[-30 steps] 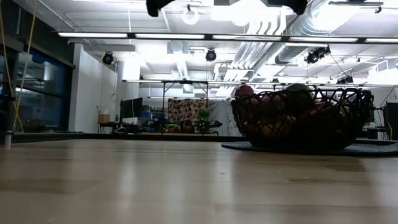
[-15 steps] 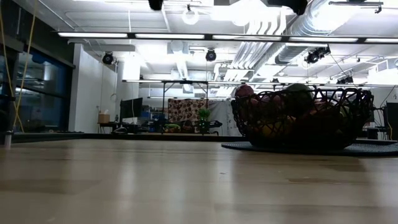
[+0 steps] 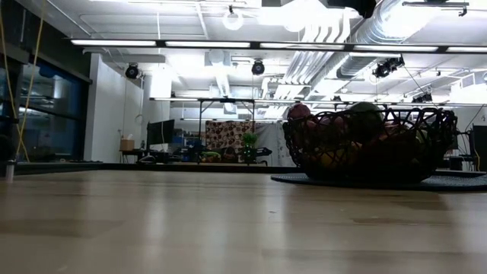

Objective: Build produce basket
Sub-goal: Return to Home Position

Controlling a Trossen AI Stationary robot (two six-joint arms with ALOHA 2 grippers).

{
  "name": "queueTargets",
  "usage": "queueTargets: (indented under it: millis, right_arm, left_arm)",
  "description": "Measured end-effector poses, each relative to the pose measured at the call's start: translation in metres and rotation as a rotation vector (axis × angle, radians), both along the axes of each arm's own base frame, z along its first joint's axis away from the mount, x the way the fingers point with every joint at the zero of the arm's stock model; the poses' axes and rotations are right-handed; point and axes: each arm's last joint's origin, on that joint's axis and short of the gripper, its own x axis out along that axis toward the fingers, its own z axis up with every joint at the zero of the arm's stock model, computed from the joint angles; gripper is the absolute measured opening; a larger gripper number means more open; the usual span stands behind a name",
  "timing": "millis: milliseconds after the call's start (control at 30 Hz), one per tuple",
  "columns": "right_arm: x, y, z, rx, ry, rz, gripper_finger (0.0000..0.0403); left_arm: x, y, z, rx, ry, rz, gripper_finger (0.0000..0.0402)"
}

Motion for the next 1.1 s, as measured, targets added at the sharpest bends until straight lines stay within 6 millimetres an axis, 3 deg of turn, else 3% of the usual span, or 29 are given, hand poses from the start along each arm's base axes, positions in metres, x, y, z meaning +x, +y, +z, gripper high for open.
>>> queueTargets:
  millis: [200,233,433,633,833,1100]
  right_arm:
    - [0.000,0.000,0.000,0.002,0.000,0.000,0.0397]
    - [0.000,0.000,0.000,0.002,0.000,0.000,0.0397]
    - [0.000,0.000,0.000,0.010,-0.002,-0.001,0.0397]
    - [0.000,0.000,0.000,0.078,-0.013,-0.010,0.0397]
    - [0.000,0.000,0.000,0.071,-0.011,-0.009,0.0397]
    - [0.000,-0.001,0.000,0.065,-0.011,-0.045,0.0397]
  left_arm:
    - [-0.016,0.004,-0.001,0.088,0.068,0.004,0.0037]
    - [-0.018,0.005,-0.001,0.100,0.075,0.007,0.0019]
    - [-0.027,0.008,-0.003,0.147,0.095,0.032,0.0009]
    - [-0.037,0.005,-0.051,0.117,0.031,0.031,0.0001]
    - [-0.064,0.002,-0.102,0.088,-0.078,0.091,0.0000]
    - [-0.104,-0.002,-0.136,0.051,-0.164,0.192,0.0000]
